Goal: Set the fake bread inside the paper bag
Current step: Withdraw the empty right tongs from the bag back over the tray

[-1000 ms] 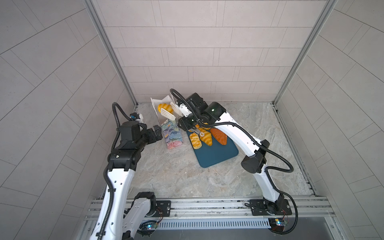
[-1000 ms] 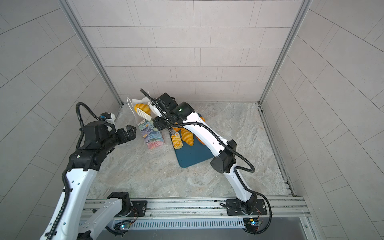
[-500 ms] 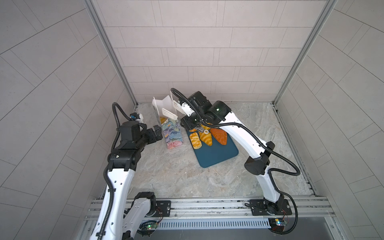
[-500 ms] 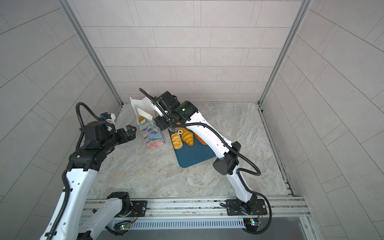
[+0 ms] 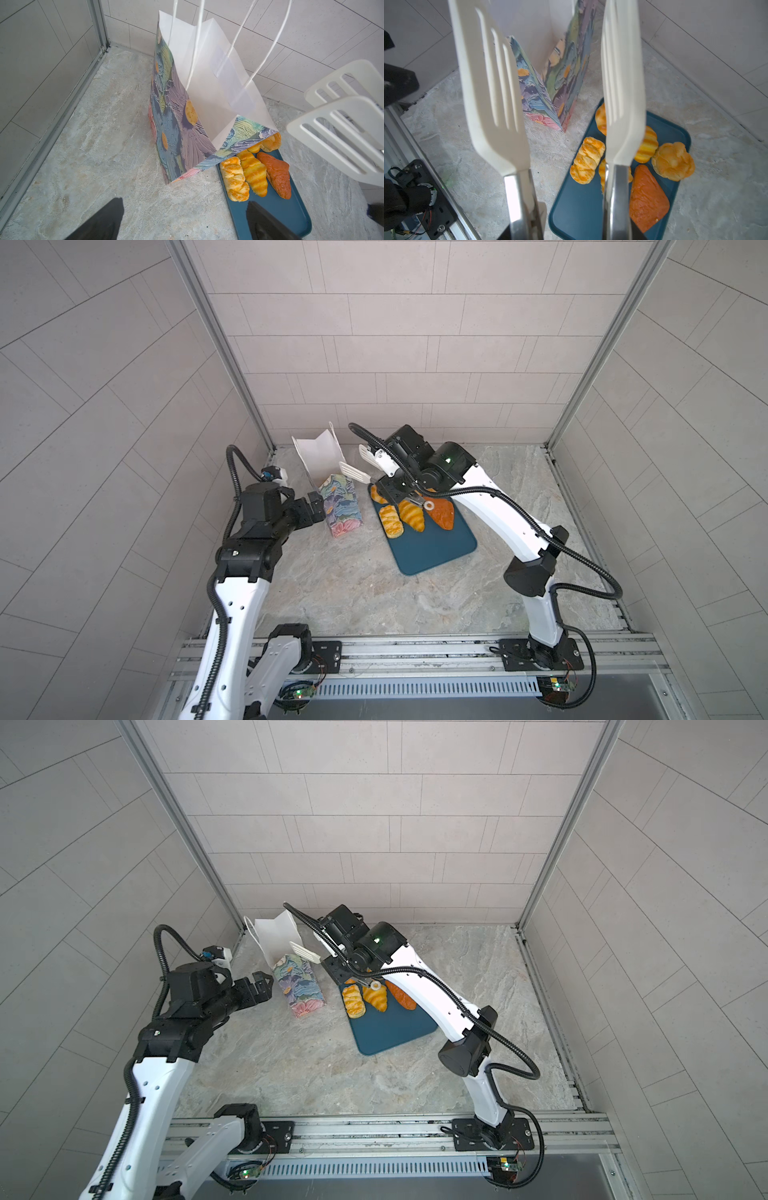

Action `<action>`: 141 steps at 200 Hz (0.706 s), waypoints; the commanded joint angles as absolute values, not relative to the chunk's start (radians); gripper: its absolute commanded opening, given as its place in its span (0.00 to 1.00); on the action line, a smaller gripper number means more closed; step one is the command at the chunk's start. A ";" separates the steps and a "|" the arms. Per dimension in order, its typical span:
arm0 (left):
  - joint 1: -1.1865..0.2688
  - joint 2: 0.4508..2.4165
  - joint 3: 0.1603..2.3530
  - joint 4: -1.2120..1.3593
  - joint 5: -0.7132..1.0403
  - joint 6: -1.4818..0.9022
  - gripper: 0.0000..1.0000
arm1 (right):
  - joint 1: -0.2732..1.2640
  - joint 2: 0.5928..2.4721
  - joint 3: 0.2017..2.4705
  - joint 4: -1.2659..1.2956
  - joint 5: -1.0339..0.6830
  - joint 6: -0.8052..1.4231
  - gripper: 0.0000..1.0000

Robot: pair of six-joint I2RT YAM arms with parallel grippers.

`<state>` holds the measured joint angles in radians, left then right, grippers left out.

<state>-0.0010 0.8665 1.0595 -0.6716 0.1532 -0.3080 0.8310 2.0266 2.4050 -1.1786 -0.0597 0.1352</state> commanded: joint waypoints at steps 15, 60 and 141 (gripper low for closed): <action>-0.027 0.848 1.078 -0.689 0.112 -0.288 1.00 | 0.834 1.897 2.276 -1.181 0.049 0.132 0.56; -0.060 0.848 1.071 -0.684 0.068 -0.292 1.00 | 0.833 1.804 2.099 -1.155 0.094 0.197 0.56; -0.089 0.848 1.026 -0.658 0.027 -0.299 1.00 | 0.843 1.724 1.776 -1.113 0.089 0.410 0.57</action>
<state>-0.0784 0.8524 1.0458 -0.6674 0.0544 -0.2985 0.8314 1.7668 1.8431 -1.1465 0.0799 0.3027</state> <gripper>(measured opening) 0.998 0.569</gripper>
